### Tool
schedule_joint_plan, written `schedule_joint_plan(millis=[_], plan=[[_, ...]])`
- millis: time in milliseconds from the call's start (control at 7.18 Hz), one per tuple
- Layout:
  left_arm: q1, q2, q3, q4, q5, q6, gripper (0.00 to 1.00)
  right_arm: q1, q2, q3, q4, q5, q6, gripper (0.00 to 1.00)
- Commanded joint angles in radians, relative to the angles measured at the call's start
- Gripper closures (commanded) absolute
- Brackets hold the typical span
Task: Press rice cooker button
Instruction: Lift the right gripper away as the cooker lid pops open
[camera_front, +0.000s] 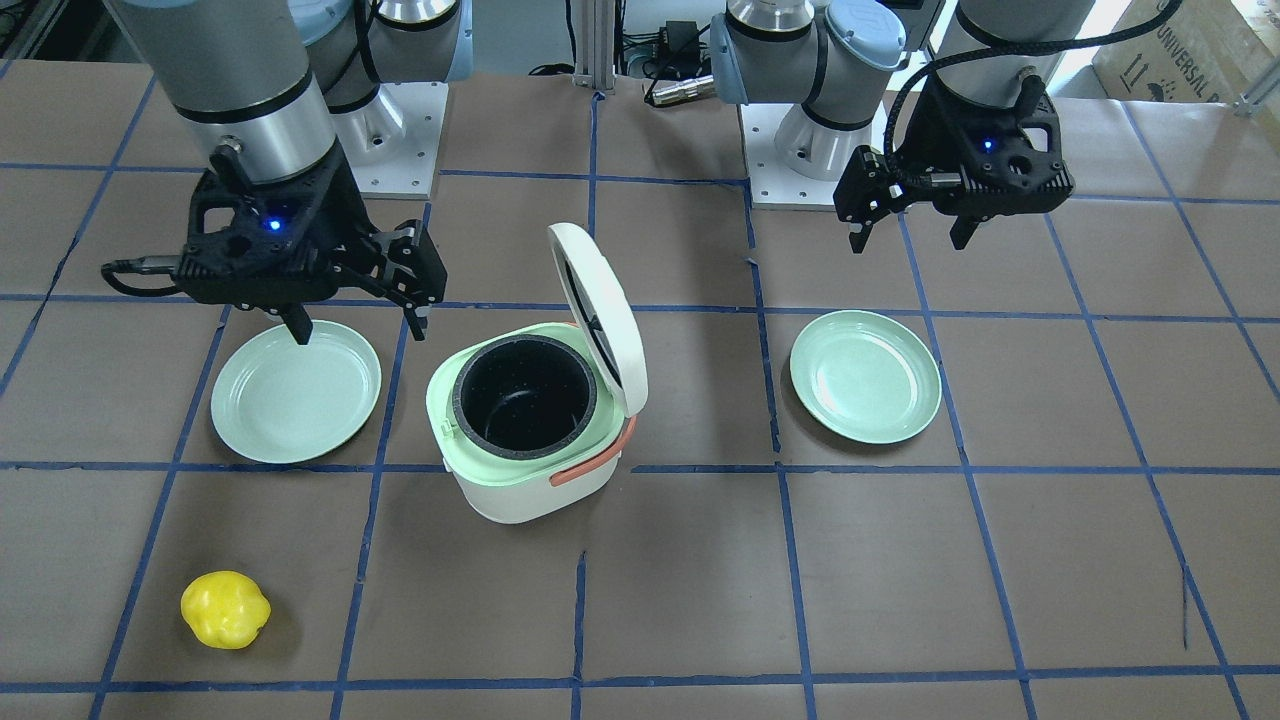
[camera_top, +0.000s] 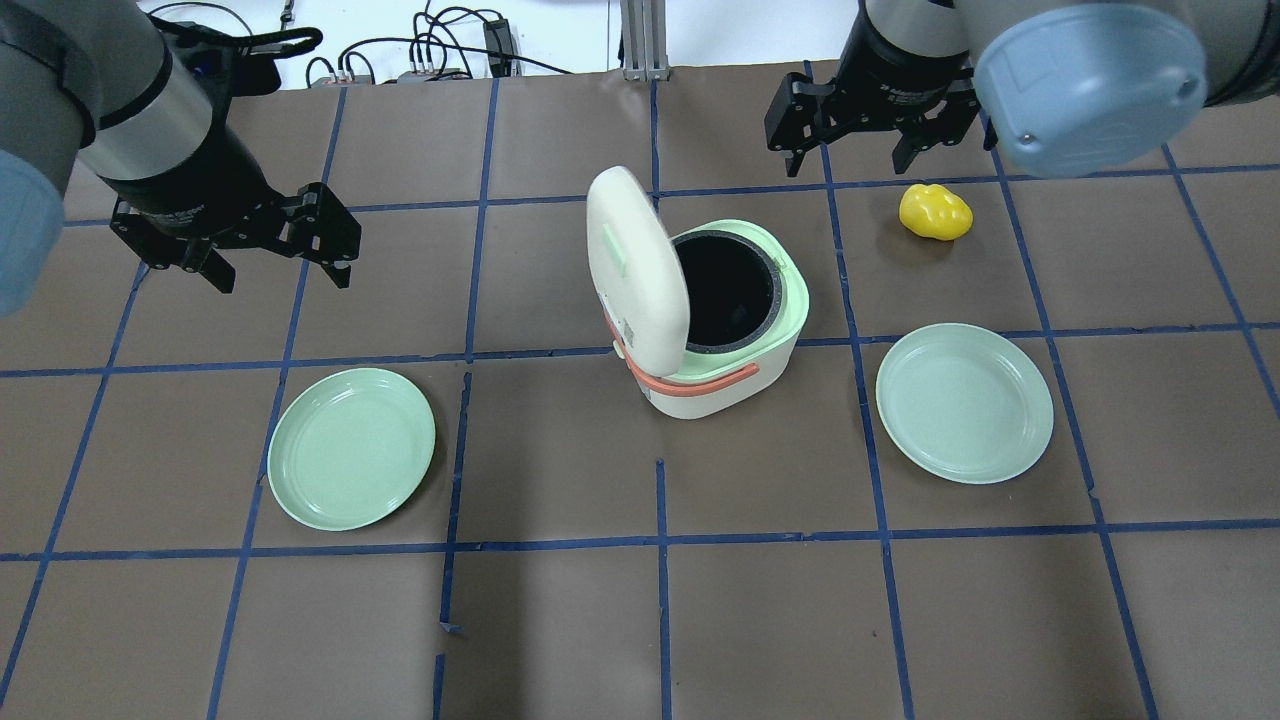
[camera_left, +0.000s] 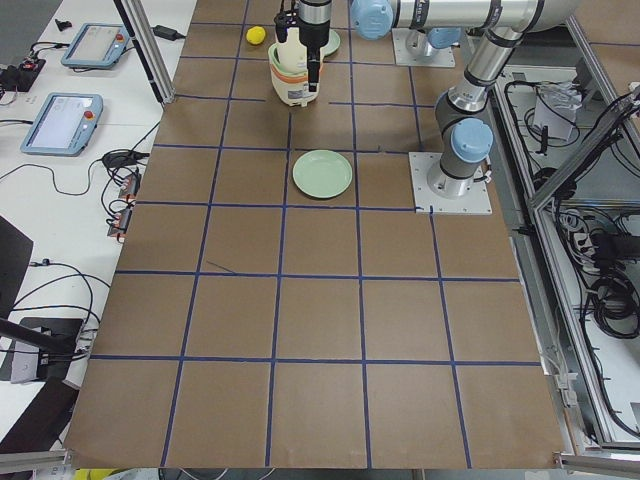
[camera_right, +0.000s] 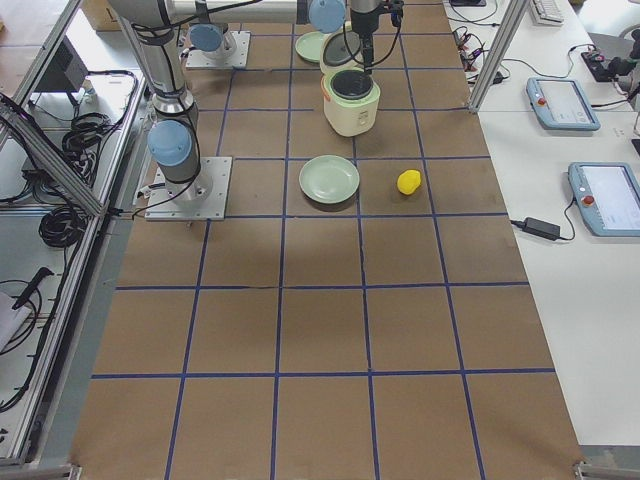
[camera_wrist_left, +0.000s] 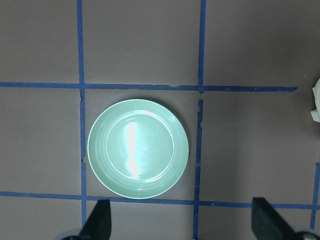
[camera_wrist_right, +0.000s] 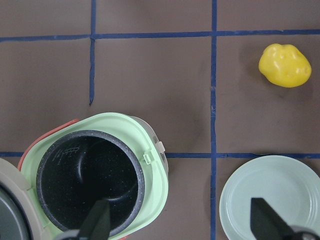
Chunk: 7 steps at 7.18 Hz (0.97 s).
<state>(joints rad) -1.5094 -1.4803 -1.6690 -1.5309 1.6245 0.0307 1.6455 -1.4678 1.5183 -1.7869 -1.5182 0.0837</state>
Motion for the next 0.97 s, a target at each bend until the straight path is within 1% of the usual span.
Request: schedule_joint_plan(millis=[0, 139, 278, 418, 835], plan=[[0.000, 0.000, 0.000, 0.000, 0.000, 0.000, 0.00, -0.038, -0.014, 0.003, 0.011, 0.001, -0.008, 0.01], [0.000, 0.000, 0.000, 0.000, 0.000, 0.000, 0.00, -0.042, -0.017, 0.003, 0.053, 0.001, -0.005, 0.01], [0.000, 0.000, 0.000, 0.000, 0.000, 0.000, 0.00, -0.044, -0.016, 0.008, 0.064, 0.001, -0.012, 0.01], [0.000, 0.000, 0.000, 0.000, 0.000, 0.000, 0.00, -0.046, -0.020, 0.032, 0.078, 0.001, -0.013, 0.01], [0.000, 0.000, 0.000, 0.000, 0.000, 0.000, 0.00, -0.052, -0.037, 0.046, 0.077, -0.003, -0.013, 0.01]])
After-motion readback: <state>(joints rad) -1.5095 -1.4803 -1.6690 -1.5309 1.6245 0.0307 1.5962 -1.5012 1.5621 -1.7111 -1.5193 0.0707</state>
